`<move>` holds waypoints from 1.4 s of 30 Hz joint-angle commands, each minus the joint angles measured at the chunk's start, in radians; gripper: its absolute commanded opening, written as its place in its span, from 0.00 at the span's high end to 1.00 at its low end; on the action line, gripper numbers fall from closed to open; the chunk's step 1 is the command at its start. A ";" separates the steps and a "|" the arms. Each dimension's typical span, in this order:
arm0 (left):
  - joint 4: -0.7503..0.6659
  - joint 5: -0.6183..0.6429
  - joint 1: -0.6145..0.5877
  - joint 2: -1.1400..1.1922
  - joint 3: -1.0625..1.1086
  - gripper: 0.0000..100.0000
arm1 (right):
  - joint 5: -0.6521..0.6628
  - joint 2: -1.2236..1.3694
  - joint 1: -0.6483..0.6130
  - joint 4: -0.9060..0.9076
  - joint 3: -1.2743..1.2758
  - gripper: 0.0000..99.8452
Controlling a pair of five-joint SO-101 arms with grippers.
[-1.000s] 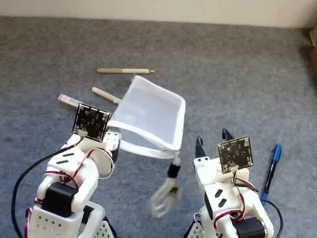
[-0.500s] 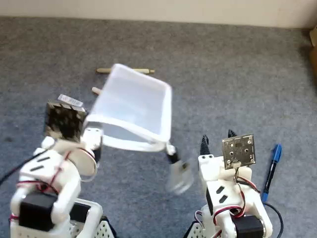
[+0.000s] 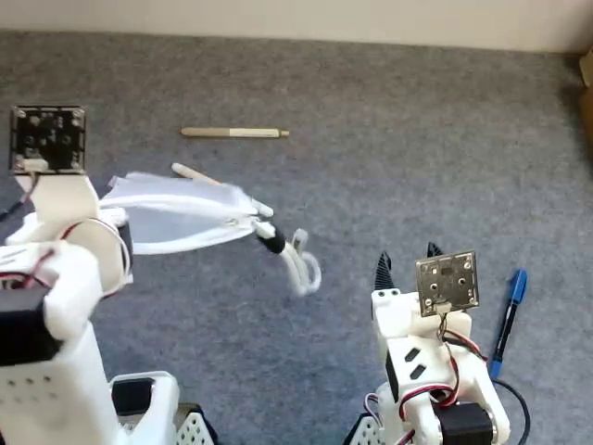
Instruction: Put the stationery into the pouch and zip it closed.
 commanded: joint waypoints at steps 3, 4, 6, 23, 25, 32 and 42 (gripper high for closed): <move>0.080 -0.080 -0.110 0.166 -0.128 0.99 | 0.009 0.005 0.010 -0.022 -0.004 0.79; 0.081 -0.087 -0.131 0.193 -0.128 0.99 | 0.009 0.005 0.010 -0.022 -0.004 0.79; 0.084 -0.109 -0.176 0.229 -0.127 0.99 | 0.009 0.005 0.010 -0.022 -0.004 0.79; 0.087 -0.121 -0.318 0.259 0.091 0.99 | 0.009 0.007 0.010 -0.024 -0.004 0.79; 0.092 -0.120 -0.348 0.259 0.096 0.99 | 0.011 0.007 0.010 -0.025 -0.004 0.79; 0.092 -0.120 -0.429 0.259 0.096 0.99 | 0.043 0.007 0.010 -0.025 -0.004 0.79; 0.100 -0.083 -0.404 0.259 0.059 0.99 | 0.044 0.007 0.010 -0.025 -0.004 0.79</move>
